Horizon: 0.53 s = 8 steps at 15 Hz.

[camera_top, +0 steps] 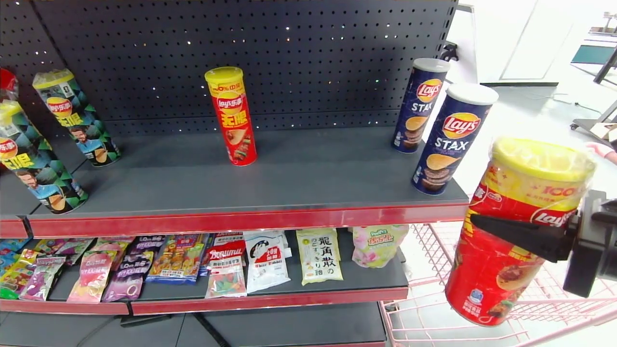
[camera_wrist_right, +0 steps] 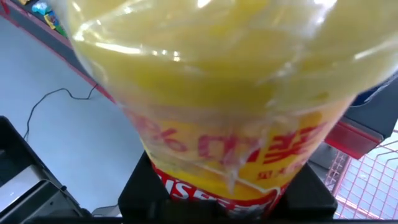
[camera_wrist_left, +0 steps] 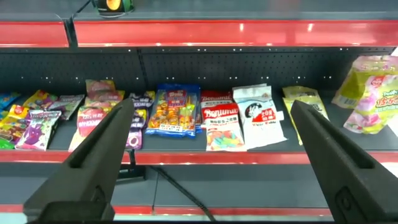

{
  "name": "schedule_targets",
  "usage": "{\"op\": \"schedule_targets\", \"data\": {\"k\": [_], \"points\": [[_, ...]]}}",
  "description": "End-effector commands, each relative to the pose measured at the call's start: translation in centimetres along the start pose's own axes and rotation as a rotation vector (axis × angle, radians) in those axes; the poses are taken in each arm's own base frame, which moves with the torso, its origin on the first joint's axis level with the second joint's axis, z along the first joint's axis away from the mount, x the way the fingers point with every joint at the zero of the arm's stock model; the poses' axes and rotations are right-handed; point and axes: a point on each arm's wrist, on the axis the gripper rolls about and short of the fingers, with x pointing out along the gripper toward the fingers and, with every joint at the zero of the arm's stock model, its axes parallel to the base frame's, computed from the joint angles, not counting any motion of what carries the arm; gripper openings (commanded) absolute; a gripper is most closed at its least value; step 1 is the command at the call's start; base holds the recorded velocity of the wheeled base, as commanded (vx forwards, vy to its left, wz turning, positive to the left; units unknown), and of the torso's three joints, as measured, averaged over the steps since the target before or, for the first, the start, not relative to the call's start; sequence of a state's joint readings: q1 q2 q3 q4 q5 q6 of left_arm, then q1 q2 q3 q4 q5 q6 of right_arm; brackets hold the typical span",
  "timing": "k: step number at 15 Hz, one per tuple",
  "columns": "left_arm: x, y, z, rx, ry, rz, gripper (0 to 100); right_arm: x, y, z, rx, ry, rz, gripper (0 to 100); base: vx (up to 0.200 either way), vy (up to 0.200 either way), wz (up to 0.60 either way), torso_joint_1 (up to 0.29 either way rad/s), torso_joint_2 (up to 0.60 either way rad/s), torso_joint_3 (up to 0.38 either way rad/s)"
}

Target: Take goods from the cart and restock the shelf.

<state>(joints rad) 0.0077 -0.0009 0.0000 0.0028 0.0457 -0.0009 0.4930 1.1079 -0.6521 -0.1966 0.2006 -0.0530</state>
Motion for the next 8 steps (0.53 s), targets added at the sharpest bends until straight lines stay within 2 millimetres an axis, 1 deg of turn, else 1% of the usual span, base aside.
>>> {"op": "schedule_targets", "data": {"k": [1, 4, 8], "points": [[0.01, 0.00, 0.00, -0.001, 0.001, 0.000, 100, -0.07, 0.03, -0.06, -0.001, 0.000, 0.001, 0, 0.000, 0.200, 0.00, 0.002, 0.00, 0.002], [0.01, 0.00, 0.00, -0.001, 0.001, 0.000, 100, -0.17, 0.05, 0.47, -0.023, -0.024, 0.003, 0, 0.000, 0.200, 0.00, -0.002, 0.00, 0.004], [0.01, 0.00, 0.00, -0.001, 0.001, 0.000, 100, -0.38, 0.15, 0.08, -0.073, -0.018, 0.007, 0, 0.000, 0.200, 0.00, 0.004, 0.00, -0.001]]}}
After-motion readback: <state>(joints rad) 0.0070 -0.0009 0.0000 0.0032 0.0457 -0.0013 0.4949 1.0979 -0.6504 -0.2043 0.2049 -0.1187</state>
